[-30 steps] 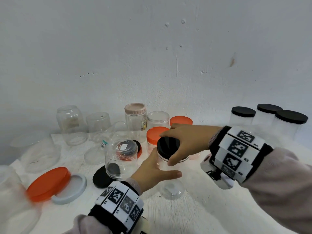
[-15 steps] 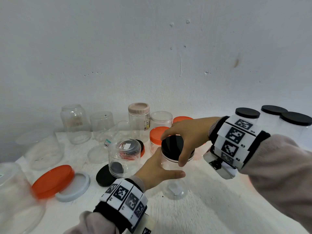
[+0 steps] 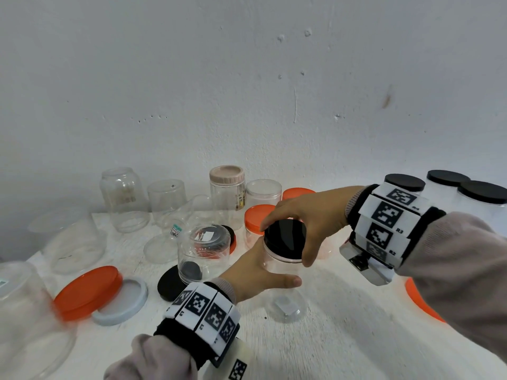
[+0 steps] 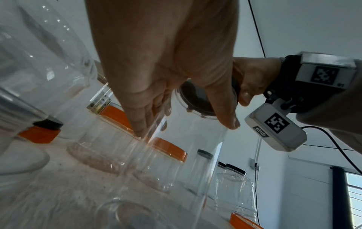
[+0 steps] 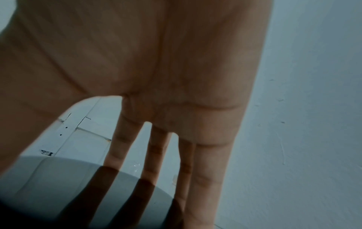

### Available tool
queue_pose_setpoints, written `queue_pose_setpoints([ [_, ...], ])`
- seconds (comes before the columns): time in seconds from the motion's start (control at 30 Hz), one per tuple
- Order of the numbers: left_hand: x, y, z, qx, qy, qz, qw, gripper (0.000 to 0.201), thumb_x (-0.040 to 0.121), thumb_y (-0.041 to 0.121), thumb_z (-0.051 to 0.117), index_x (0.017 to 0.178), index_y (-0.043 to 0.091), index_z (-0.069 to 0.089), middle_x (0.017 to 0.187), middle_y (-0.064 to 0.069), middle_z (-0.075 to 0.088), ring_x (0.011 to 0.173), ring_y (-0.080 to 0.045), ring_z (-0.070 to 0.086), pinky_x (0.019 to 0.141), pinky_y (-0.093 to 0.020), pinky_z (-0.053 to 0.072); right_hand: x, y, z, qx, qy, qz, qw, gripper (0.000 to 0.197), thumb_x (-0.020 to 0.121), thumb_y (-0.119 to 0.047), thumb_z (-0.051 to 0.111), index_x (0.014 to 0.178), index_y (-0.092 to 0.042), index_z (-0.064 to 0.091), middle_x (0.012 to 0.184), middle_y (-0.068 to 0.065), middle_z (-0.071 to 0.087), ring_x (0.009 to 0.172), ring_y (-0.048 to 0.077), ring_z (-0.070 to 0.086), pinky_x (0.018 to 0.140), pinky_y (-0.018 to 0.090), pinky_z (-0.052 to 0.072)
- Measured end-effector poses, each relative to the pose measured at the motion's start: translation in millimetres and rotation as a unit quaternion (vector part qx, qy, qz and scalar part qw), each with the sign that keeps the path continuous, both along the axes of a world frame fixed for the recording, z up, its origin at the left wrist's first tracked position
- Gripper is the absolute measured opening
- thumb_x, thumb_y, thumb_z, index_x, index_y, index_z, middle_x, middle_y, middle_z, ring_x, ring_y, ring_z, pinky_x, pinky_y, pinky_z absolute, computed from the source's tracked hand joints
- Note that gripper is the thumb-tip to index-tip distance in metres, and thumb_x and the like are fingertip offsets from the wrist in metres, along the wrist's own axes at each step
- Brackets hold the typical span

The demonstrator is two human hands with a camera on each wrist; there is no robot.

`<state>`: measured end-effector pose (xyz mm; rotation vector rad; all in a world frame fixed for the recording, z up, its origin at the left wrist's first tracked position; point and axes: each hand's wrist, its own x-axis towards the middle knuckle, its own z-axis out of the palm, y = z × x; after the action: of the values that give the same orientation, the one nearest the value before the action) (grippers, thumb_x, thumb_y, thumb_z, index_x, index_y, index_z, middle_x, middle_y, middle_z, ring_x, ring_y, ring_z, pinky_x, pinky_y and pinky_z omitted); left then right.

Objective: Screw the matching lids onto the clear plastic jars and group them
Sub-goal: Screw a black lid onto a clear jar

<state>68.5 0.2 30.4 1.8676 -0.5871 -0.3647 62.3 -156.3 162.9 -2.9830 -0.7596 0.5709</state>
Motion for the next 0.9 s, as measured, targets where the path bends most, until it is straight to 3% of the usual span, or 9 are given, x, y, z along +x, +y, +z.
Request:
queue_pose_setpoints([
  [0.23, 0.3, 0.5, 2.2, 0.014, -0.007, -0.014, 1.000, 0.095, 0.073, 0.030, 0.081, 0.146, 0.032, 0.021, 0.141, 0.019, 0.038, 0.130, -0.003, 0.034, 0.100, -0.020, 0.027, -0.7, 3.4, 2.2, -0.029, 0.012, 0.015, 0.999, 0.086, 0.067, -0.027, 0.085, 0.135, -0.051, 0.038, 0.134, -0.018, 0.040, 0.124, 0.013, 0.041, 0.101, 0.042, 0.045],
  [0.4, -1.1, -0.7, 0.6, 0.007, -0.013, -0.008, 1.000, 0.095, 0.073, 0.029, 0.082, 0.147, 0.029, 0.021, 0.144, 0.015, 0.039, 0.133, -0.005, 0.035, 0.103, -0.023, 0.027, -0.8, 5.1, 1.0, -0.036, -0.009, -0.004, 0.999, 0.082, 0.064, -0.043, 0.084, 0.133, -0.049, 0.039, 0.134, -0.016, 0.043, 0.122, 0.013, 0.044, 0.098, 0.041, 0.047],
  [0.5, -2.9, -2.9, -1.5, 0.003, -0.020, 0.009, 1.000, 0.095, 0.071, 0.030, 0.083, 0.146, 0.029, 0.024, 0.142, 0.013, 0.043, 0.133, -0.008, 0.038, 0.109, -0.029, 0.031, -1.6, 6.8, -4.3, -0.036, -0.028, -0.047, 0.998, 0.078, 0.059, -0.064, 0.077, 0.127, -0.044, 0.044, 0.121, -0.009, 0.053, 0.097, 0.017, 0.065, 0.082, 0.037, 0.056],
  [0.6, -4.5, -4.2, -2.9, 0.004, -0.022, 0.022, 1.000, 0.095, 0.070, 0.032, 0.084, 0.145, 0.028, 0.026, 0.140, 0.012, 0.046, 0.130, -0.009, 0.042, 0.112, -0.035, 0.034, -4.7, 8.5, -8.8, -0.029, -0.036, -0.087, 0.995, 0.080, 0.053, -0.078, 0.067, 0.122, -0.041, 0.047, 0.111, -0.009, 0.054, 0.070, 0.015, 0.070, 0.067, 0.032, 0.058],
  [0.63, -4.8, -4.5, -3.1, 0.006, -0.024, 0.023, 0.999, 0.094, 0.070, 0.032, 0.084, 0.145, 0.028, 0.026, 0.140, 0.012, 0.046, 0.130, -0.008, 0.042, 0.112, -0.036, 0.034, -5.2, 8.2, -9.6, -0.031, -0.039, -0.092, 0.995, 0.081, 0.053, -0.080, 0.066, 0.122, -0.041, 0.047, 0.111, -0.009, 0.054, 0.073, 0.015, 0.070, 0.069, 0.032, 0.058],
  [0.73, -4.9, -5.1, -3.2, 0.007, -0.024, 0.025, 0.999, 0.096, 0.070, 0.033, 0.084, 0.146, 0.028, 0.025, 0.142, 0.012, 0.043, 0.131, -0.008, 0.040, 0.111, -0.032, 0.033, -6.5, 8.1, -7.4, -0.052, -0.034, -0.085, 0.994, 0.084, 0.060, -0.072, 0.070, 0.133, -0.042, 0.041, 0.114, -0.014, 0.049, 0.105, 0.013, 0.056, 0.087, 0.035, 0.051],
  [0.8, -5.3, -5.8, -4.2, 0.002, -0.017, 0.029, 0.999, 0.097, 0.070, 0.032, 0.084, 0.146, 0.028, 0.024, 0.143, 0.012, 0.041, 0.133, -0.008, 0.038, 0.108, -0.027, 0.030, -8.0, 7.9, -4.2, -0.067, -0.022, -0.068, 0.995, 0.086, 0.067, -0.059, 0.075, 0.140, -0.041, 0.034, 0.113, -0.015, 0.042, 0.110, 0.012, 0.045, 0.091, 0.034, 0.046],
  [0.9, -6.8, -6.8, -5.7, -0.005, -0.010, 0.037, 0.999, 0.097, 0.070, 0.031, 0.084, 0.146, 0.027, 0.024, 0.144, 0.011, 0.041, 0.134, -0.009, 0.036, 0.108, -0.028, 0.030, -8.2, 8.0, -2.3, -0.068, -0.027, -0.059, 0.996, 0.083, 0.068, -0.053, 0.077, 0.139, -0.041, 0.036, 0.115, -0.014, 0.044, 0.112, 0.014, 0.047, 0.092, 0.036, 0.047],
])
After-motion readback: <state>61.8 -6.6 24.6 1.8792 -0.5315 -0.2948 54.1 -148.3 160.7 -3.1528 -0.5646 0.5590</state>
